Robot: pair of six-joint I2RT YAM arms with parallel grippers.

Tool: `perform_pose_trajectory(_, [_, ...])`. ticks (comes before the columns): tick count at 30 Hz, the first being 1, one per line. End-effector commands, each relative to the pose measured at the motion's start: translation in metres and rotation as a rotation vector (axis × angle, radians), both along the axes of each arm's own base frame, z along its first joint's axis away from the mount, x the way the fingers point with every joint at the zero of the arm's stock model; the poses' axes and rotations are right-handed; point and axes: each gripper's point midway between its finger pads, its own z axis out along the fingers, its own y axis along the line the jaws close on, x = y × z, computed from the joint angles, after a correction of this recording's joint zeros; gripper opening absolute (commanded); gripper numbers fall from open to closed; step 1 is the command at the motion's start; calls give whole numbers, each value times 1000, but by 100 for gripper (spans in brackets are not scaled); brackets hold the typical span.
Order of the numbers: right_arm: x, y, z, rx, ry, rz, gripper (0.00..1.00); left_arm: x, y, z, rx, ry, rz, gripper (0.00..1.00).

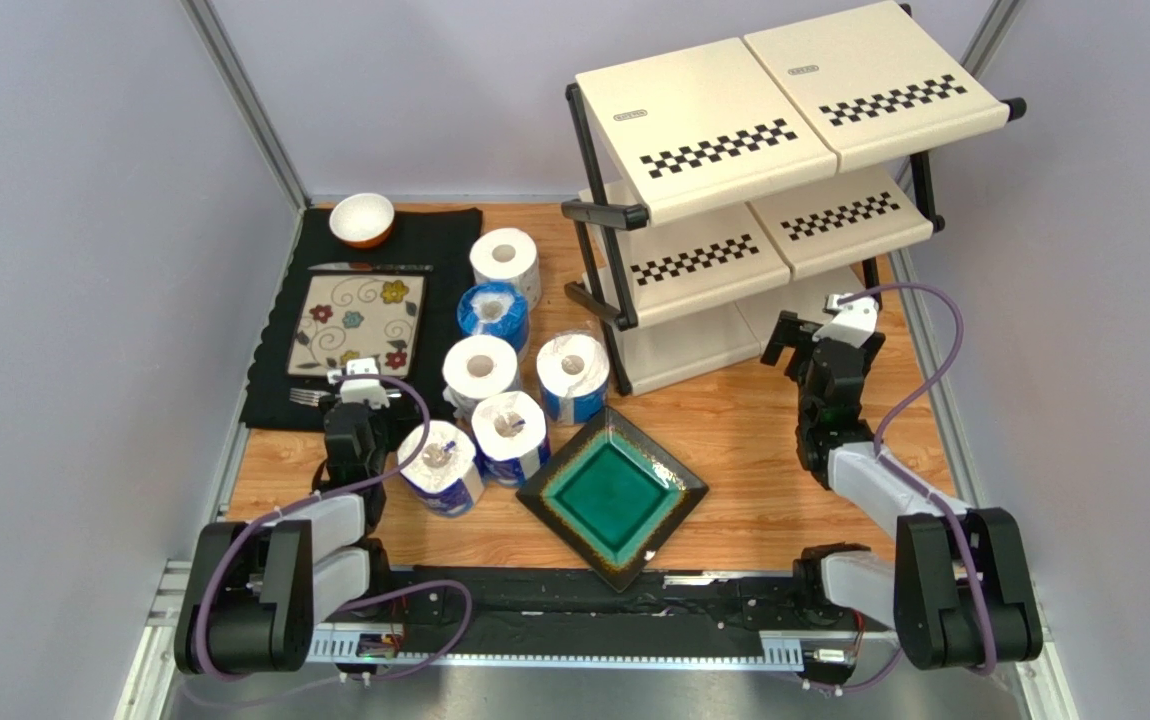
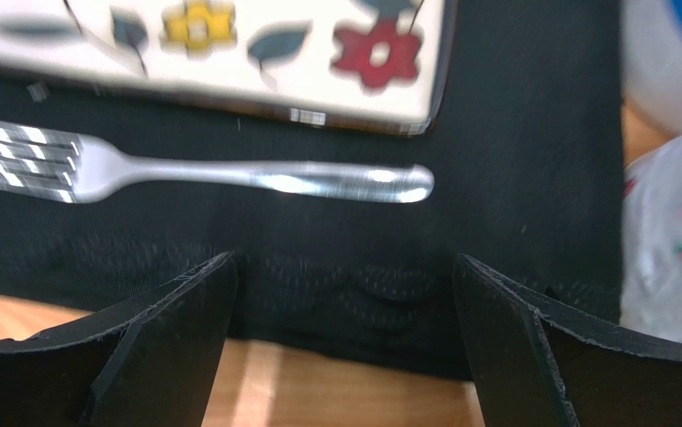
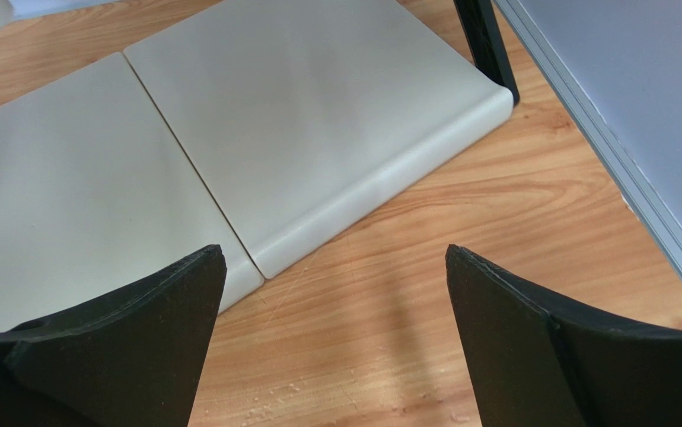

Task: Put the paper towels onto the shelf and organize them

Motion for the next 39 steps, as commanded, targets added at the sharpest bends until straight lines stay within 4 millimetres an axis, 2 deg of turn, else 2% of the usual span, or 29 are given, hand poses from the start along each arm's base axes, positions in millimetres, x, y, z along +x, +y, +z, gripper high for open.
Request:
perform_pose_trajectory(1, [-12, -12, 4, 50, -14, -88, 100, 2, -6, 0, -87, 69, 27, 99])
perform_pose_trajectory(4, [-14, -10, 14, 98, -35, -100, 100, -1, -3, 3, -101, 97, 57, 99])
perform_pose_trajectory(5, [-16, -8, 10, 114, -4, -96, 100, -1, -3, 5, -108, 101, 65, 99])
perform_pose_trajectory(9, [-21, -6, 15, 150, 7, -110, 100, -7, 1, 11, -116, 129, 101, 99])
perform_pose_trajectory(16, [-34, -26, 38, 250, -69, -272, 100, -17, 29, 26, -150, 24, 324, 99])
perform_pose_trajectory(17, [-37, -27, 32, 256, -37, -289, 100, -19, 30, 25, -163, 23, 346, 99])
perform_pose_trajectory(18, [-34, -26, 36, 259, -29, -286, 100, -20, 30, 26, -190, 14, 363, 99])
perform_pose_trajectory(20, [-34, -25, 23, 252, 35, -299, 100, -19, 23, 24, -203, 43, 326, 99])
perform_pose_trajectory(21, [-34, -28, 23, 250, 41, -319, 100, -19, 20, 21, -204, 73, 312, 99])
perform_pose_trajectory(22, [-34, -28, 20, 250, 52, -322, 100, -14, 16, 28, -211, 78, 289, 99])
perform_pose_trajectory(23, [-34, -28, 18, 255, 58, -325, 100, -17, 16, 24, -204, 122, 292, 99])
perform_pose_trajectory(25, [-32, -25, 15, 272, 65, -320, 100, -12, 20, 27, -197, 157, 319, 99])
perform_pose_trajectory(26, [-30, -24, 15, 272, 68, -313, 100, -19, 20, 20, -198, 217, 336, 99])
perform_pose_trajectory(30, [-27, -23, 9, 246, 147, -316, 99, -24, 14, 10, -212, 305, 317, 99])
perform_pose_trajectory(31, [-26, -23, 13, 244, 168, -320, 99, -25, 12, 8, -219, 313, 312, 99])
perform_pose_trajectory(34, [-23, -13, 4, 244, 240, -296, 98, -27, 4, 2, -244, 331, 282, 98])
perform_pose_trajectory(39, [-24, 15, 17, 201, 238, -244, 97, -29, 7, 4, -245, 310, 301, 96])
